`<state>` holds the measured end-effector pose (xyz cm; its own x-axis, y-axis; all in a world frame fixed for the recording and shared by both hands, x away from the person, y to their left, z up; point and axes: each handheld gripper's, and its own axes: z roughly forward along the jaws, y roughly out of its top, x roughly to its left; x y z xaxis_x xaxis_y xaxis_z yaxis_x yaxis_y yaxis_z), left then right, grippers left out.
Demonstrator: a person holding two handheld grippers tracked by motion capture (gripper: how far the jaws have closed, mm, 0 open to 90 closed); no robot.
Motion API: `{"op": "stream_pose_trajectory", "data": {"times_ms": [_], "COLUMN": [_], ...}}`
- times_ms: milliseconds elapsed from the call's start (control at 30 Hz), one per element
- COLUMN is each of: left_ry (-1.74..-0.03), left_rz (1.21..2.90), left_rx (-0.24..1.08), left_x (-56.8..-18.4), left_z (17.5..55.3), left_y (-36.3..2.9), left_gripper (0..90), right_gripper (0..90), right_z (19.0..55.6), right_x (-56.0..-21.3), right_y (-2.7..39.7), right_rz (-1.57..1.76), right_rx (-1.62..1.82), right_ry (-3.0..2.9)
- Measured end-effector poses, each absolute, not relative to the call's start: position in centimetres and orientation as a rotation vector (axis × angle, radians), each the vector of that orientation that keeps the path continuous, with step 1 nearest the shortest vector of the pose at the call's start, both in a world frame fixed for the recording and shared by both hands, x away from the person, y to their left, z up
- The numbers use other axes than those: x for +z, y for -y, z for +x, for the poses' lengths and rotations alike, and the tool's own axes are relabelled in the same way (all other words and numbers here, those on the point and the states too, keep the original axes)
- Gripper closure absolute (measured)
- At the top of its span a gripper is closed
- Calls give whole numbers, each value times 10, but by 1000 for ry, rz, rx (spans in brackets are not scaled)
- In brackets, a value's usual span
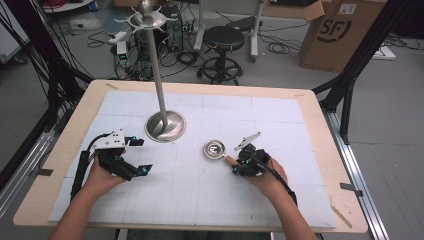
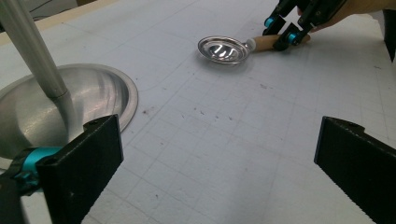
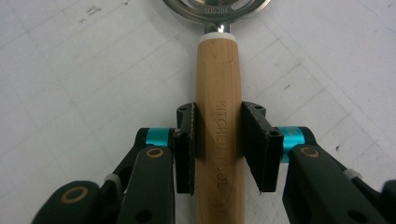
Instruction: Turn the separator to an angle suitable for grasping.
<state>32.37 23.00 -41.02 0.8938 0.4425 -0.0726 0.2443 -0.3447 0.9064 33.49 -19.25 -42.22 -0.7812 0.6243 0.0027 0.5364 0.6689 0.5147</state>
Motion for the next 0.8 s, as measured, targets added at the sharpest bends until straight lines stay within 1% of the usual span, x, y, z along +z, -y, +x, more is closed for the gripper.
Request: {"op": "stream_pose_trajectory", "data": {"times_ms": [233,400,667,800], "left_ry": [-515,-497,-509,-495], "left_rz": [1929,1947,1924,1945], "left_rx": [228,224,229,234], "left_x": [-409,-409,-407,-406], "left_z": [325,323,323,319], "left_y": [-233,-231,-235,-235], "left_gripper": [18,18,18,18], "right_gripper": [667,667,667,667], "right_z": [331,329,329,329], "right_x": [-421,-420,-421,-422], "right_y": [176,151,107,84], "right_rz": [875,789,653,577], "right_rx": [778,799,824,829], "right_ry": [-2772,-2824,-2888,-2914]}}
